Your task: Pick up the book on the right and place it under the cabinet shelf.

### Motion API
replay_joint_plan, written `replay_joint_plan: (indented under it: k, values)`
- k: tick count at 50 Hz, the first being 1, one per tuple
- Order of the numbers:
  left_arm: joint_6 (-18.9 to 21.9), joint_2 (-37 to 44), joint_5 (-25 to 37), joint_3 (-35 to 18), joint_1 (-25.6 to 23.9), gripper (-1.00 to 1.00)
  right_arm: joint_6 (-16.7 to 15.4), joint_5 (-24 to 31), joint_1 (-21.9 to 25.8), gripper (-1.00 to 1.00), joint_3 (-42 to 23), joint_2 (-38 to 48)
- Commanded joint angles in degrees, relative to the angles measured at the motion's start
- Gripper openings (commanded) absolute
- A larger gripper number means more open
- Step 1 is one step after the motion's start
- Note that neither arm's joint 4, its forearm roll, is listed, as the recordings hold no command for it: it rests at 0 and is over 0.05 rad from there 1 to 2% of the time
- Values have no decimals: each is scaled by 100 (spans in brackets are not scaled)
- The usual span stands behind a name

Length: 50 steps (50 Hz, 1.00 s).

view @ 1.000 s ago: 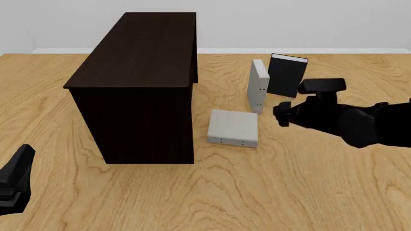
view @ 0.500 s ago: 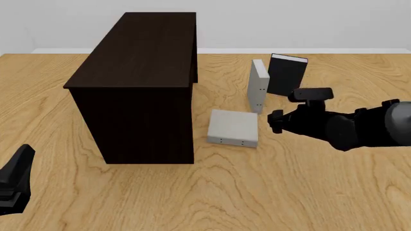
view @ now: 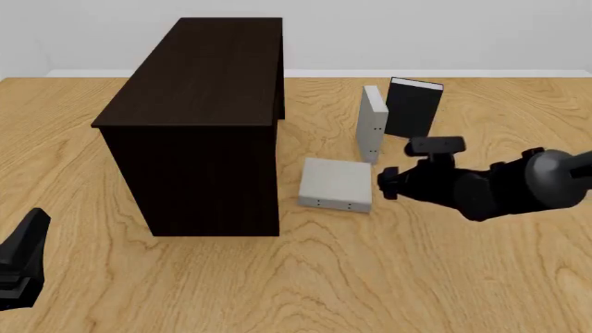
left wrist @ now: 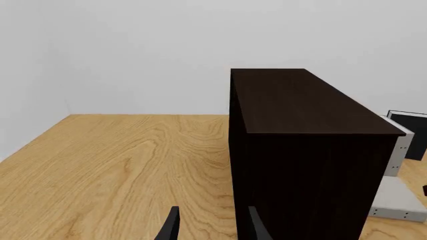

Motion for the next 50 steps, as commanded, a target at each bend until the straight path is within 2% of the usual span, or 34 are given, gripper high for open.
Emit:
replay_joint_plan:
  k: [1,22,50]
  values:
    - [0,-1,12,-8,-6,100,395,-337,141,100,-60,362]
    - [0,-1,12,-7,-5,100,423,-299,328,100,-344,688]
    - [0,-2,12,-8,-4,100,381,34,694,100,-785,775]
